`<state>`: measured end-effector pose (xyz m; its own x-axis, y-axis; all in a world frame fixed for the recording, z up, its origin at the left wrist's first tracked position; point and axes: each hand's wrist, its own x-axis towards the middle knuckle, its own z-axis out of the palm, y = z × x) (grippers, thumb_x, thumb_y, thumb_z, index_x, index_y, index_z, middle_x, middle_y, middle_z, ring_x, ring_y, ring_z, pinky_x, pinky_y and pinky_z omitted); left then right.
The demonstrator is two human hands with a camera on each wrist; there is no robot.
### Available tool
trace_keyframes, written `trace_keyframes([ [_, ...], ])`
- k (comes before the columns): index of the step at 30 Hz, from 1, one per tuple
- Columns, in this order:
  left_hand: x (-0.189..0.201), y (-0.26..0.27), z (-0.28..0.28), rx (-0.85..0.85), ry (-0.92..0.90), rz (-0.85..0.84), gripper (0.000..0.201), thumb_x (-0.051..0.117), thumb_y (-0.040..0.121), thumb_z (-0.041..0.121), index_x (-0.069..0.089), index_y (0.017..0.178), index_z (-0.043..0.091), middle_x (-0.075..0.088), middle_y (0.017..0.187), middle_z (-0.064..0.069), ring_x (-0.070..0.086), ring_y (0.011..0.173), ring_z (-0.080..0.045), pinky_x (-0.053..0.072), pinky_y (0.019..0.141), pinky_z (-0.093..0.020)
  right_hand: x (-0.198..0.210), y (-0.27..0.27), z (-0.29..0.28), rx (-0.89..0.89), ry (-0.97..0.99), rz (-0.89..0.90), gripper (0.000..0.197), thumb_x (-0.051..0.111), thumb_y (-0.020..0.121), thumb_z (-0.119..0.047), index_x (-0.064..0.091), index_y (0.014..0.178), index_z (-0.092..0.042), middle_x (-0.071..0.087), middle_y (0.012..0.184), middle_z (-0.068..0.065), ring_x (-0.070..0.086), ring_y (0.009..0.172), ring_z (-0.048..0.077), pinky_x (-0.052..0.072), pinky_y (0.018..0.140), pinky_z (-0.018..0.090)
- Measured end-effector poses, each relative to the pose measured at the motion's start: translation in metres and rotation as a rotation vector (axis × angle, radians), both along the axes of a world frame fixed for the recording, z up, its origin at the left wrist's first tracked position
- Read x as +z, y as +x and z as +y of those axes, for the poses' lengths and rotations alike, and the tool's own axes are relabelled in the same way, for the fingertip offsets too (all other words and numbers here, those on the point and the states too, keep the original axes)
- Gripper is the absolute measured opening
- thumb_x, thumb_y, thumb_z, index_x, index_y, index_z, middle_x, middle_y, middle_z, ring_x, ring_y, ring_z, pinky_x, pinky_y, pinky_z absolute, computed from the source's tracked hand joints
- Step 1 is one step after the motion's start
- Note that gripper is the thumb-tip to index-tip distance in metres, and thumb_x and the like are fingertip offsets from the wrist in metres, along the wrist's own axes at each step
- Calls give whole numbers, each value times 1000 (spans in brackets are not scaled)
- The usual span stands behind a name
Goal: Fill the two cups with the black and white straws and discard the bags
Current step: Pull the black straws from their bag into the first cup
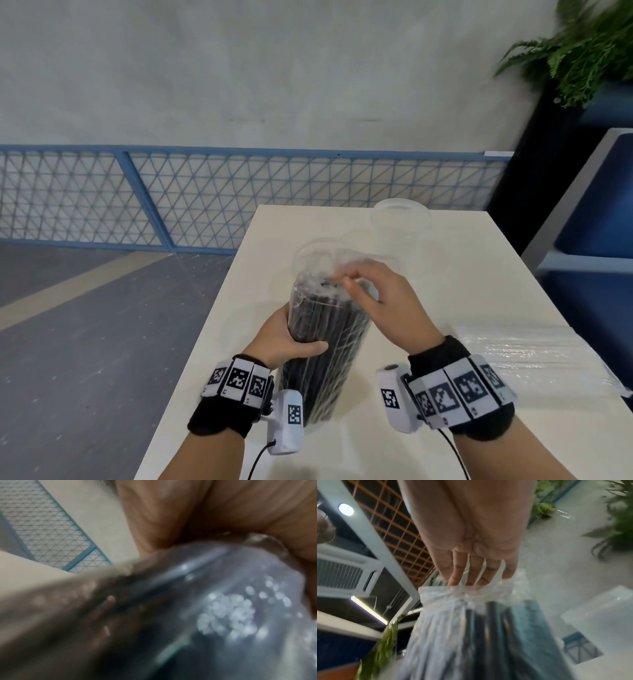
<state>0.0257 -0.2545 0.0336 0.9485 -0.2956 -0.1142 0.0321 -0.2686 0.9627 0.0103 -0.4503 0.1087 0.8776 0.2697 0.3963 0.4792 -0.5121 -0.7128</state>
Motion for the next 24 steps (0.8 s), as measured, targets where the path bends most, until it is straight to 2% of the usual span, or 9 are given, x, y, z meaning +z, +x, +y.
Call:
trace_keyframes([
  [2, 4, -1, 3, -38, 32, -18, 62, 85, 53, 24, 55, 106, 29, 68, 106, 8, 65, 99, -3, 50, 86, -21, 8, 5, 2, 65, -19, -10, 27, 43, 97, -26, 54, 120, -34, 55, 124, -17, 46, 112, -5, 31, 96, 10],
  [5, 11, -2, 11, -61, 86, -35, 68, 83, 48, 31, 54, 110, 29, 68, 109, 8, 64, 103, -3, 49, 91, -24, 13, 14, 5, 80, -1, 20, 38, 43, 97, -12, 47, 130, -30, 52, 130, -15, 47, 112, -4, 32, 94, 4],
  [8, 18, -3, 23, -63, 143, -81, 63, 85, 56, 10, 54, 105, 33, 68, 101, 16, 62, 98, 5, 46, 83, -10, 12, 18, 8, 32, 20, 61, 25, 57, 89, -9, 61, 108, -24, 64, 110, -7, 58, 94, 4, 47, 82, 14],
  [10, 22, -2, 32, -48, 149, -110, 63, 83, 59, 0, 53, 103, 34, 69, 94, 23, 62, 95, 10, 44, 78, -4, 14, 18, 10, 79, 19, 113, 17, 69, 81, -12, 65, 95, -19, 65, 97, -1, 61, 83, 8, 52, 73, 19],
  [13, 22, -2, 41, -14, 140, -132, 68, 83, 58, -3, 52, 104, 35, 67, 91, 33, 61, 92, 13, 44, 75, -2, 17, 17, 16, 195, -210, 142, 35, 75, 76, -21, 64, 108, -25, 60, 106, -3, 58, 87, 8, 50, 78, 19],
  [15, 21, -2, 41, 3, 124, -139, 71, 86, 54, 3, 51, 106, 36, 70, 93, 25, 61, 94, 11, 44, 77, -3, 16, 18, 22, 211, -278, 133, 42, 74, 76, -19, 61, 116, -25, 57, 111, -3, 55, 90, 8, 48, 80, 19],
  [19, 16, -1, 38, 39, 57, -138, 76, 88, 45, 27, 52, 112, 33, 67, 107, 11, 62, 103, 2, 46, 85, -9, 0, 21, 36, 127, -115, 103, 29, 69, 78, -4, 65, 103, -18, 58, 103, 2, 60, 83, 11, 51, 78, 18],
  [21, 14, 0, 36, 40, 65, -142, 80, 88, 42, 33, 51, 114, 33, 68, 108, 10, 61, 105, 1, 46, 86, -10, -10, 23, 43, 75, -85, 68, 21, 66, 78, 2, 66, 93, -12, 56, 89, -2, 57, 76, 0, 47, 75, 10],
  [24, 13, 1, 33, 26, 133, -176, 78, 91, 46, 27, 50, 113, 36, 67, 109, 13, 59, 104, 5, 44, 85, -6, -23, 26, 49, 19, -37, 44, 15, 63, 75, 11, 65, 78, -4, 48, 72, -15, 53, 68, -14, 39, 66, 2],
])
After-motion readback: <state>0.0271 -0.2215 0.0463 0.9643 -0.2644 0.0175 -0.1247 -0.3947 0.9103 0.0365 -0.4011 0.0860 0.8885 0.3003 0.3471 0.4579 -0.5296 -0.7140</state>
